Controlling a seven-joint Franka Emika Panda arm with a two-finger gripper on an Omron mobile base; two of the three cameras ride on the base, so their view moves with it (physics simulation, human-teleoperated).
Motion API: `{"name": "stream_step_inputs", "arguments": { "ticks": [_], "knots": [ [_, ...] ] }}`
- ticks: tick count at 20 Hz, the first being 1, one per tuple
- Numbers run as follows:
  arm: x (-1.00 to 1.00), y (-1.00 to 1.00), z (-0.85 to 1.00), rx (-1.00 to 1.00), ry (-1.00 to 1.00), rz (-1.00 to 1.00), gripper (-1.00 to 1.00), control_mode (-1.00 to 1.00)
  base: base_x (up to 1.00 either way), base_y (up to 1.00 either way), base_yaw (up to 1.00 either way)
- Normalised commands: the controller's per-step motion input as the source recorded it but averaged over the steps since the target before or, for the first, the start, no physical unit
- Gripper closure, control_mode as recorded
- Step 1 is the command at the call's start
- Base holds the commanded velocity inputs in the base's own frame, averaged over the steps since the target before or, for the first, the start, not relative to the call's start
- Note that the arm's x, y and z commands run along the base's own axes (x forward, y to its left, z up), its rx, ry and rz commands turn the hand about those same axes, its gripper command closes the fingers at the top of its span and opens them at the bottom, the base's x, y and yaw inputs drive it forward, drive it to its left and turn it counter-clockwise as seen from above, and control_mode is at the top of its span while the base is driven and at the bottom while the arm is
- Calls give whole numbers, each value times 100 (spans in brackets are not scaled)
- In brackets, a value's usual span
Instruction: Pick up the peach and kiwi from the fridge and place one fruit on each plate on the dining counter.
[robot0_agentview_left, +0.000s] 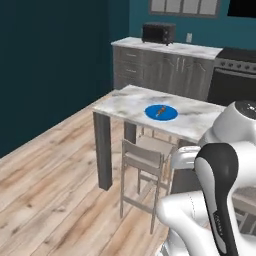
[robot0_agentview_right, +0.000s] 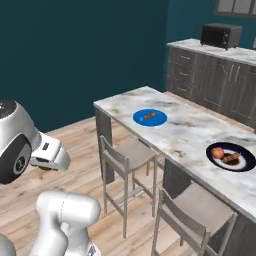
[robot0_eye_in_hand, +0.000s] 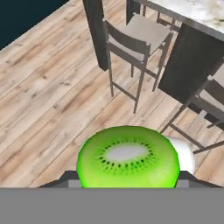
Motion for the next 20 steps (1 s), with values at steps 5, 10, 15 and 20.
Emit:
{"name": "stream_step_inputs", "arguments": {
  "ticks": [5,10,15,20],
  "knots": [
    [0,0,0,0,0,0,100,100,81,66,-62],
    [0,0,0,0,0,0,100,100,96,66,-51],
    [0,0,0,0,0,0,100,100,81,18,-59],
    [0,0,0,0,0,0,100,100,31,13,-30]
  ]
}}
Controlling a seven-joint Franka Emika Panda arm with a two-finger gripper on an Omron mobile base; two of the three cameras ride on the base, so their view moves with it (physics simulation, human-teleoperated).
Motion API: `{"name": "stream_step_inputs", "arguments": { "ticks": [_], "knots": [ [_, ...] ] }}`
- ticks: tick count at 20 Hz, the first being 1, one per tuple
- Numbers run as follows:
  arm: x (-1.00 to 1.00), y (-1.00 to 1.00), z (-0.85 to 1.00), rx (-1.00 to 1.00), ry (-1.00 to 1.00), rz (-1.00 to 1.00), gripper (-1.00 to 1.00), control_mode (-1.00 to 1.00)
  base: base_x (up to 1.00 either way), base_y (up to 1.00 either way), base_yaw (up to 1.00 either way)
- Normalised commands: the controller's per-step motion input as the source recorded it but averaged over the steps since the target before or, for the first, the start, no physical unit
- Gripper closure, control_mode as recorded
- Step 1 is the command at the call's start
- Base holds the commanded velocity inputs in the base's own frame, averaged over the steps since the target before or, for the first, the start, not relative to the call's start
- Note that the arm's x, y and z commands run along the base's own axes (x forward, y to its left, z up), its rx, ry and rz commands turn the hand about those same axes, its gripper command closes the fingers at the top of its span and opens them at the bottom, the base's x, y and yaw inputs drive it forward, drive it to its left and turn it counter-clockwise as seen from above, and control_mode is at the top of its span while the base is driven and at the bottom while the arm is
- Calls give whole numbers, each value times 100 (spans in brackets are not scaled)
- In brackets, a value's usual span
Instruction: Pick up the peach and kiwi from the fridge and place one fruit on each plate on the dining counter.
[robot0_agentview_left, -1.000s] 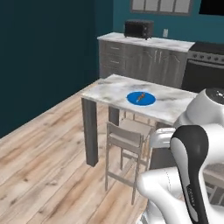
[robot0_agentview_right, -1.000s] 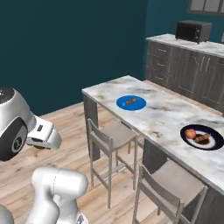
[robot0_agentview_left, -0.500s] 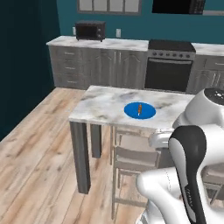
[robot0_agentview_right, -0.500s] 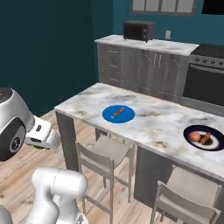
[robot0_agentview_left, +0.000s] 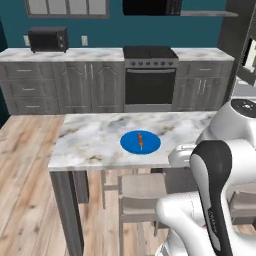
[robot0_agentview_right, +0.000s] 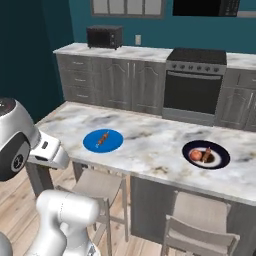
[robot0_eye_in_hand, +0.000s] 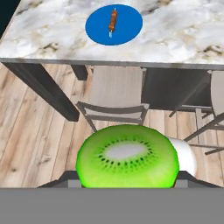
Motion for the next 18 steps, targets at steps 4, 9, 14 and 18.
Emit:
{"name": "stream_step_inputs", "arguments": {
  "ticks": [4,9,14,18],
  "knots": [
    [0,0,0,0,0,0,100,100,27,37,-3],
    [0,0,0,0,0,0,100,100,63,32,-8],
    [0,0,0,0,0,0,100,100,75,15,-28],
    [0,0,0,0,0,0,100,100,59,59,-40]
  ]
}}
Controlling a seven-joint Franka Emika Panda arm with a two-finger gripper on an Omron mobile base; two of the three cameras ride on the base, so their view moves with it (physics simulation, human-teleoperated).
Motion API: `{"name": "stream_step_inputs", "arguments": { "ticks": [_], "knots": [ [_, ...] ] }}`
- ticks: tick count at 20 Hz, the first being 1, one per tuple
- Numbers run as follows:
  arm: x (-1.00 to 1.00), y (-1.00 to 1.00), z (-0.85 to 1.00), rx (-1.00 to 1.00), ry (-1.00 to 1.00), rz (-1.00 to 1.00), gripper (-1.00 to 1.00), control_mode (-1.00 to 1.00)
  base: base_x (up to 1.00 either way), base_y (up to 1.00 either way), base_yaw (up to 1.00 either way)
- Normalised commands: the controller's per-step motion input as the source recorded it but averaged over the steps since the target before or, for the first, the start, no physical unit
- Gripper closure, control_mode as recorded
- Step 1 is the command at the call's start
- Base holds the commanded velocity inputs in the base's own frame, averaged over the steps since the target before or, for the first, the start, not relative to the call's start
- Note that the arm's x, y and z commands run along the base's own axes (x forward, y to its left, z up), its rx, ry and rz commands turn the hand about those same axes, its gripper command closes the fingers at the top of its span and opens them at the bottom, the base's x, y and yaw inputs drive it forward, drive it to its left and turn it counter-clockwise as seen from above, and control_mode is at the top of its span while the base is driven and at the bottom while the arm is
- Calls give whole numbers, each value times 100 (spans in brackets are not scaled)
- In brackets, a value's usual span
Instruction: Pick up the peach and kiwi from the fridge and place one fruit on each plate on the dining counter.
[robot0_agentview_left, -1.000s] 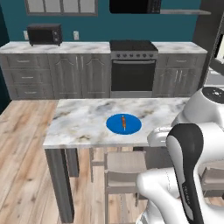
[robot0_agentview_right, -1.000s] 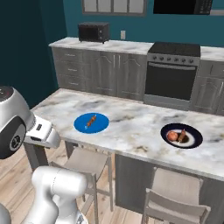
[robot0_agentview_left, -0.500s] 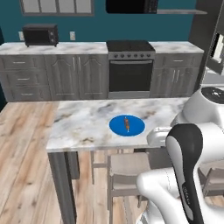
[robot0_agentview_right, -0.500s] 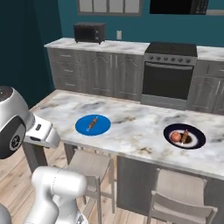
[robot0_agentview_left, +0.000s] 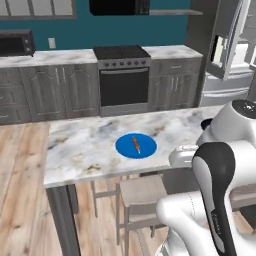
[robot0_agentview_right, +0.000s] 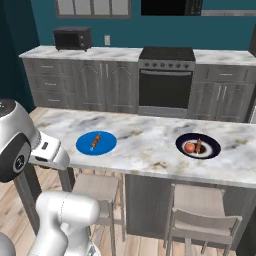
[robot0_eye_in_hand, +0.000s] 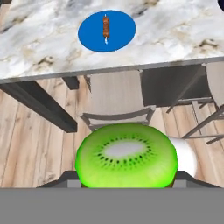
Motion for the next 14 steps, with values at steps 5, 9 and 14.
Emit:
{"name": "stream_step_inputs", "arguments": {
  "ticks": [5,9,14],
  "knots": [
    [0,0,0,0,0,0,100,100,31,38,-18],
    [0,0,0,0,0,0,100,100,0,0,0],
    [27,13,0,-3,0,0,100,-100,5,7,0]
  ]
}}
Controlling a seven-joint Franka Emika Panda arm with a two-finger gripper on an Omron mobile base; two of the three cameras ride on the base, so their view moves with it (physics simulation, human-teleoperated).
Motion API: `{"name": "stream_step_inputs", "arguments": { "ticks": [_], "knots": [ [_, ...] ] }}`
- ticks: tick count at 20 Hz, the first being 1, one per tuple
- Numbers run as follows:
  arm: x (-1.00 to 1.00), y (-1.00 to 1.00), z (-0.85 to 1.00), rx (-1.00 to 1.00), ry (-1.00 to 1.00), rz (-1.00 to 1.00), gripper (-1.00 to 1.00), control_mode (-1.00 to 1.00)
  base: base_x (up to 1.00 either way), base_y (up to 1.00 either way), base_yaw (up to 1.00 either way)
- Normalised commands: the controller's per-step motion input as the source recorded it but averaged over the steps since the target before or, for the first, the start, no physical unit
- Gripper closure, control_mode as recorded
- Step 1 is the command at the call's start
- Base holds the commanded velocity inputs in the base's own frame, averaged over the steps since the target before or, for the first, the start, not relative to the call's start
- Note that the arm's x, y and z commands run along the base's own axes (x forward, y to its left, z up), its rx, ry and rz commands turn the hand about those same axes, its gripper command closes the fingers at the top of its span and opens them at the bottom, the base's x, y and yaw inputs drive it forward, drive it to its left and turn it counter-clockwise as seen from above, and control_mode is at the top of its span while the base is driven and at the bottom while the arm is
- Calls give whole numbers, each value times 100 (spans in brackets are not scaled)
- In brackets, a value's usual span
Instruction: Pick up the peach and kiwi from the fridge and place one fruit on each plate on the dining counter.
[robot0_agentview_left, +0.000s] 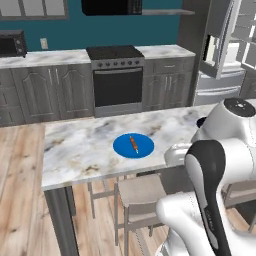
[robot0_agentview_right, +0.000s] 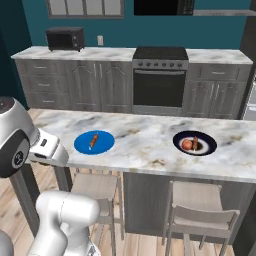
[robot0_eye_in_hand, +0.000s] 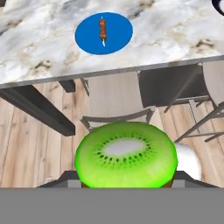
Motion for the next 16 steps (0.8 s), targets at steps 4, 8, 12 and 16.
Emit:
{"name": "stream_step_inputs", "arguments": {
  "ticks": [4,8,12,16],
  "knots": [
    [99,27,0,-2,2,0,100,-100,0,0,0],
    [100,41,-11,-3,11,4,100,-100,0,0,0],
    [100,30,-52,-1,22,1,100,-100,0,0,0],
    [100,7,-37,0,27,3,100,-100,0,0,0]
  ]
}}
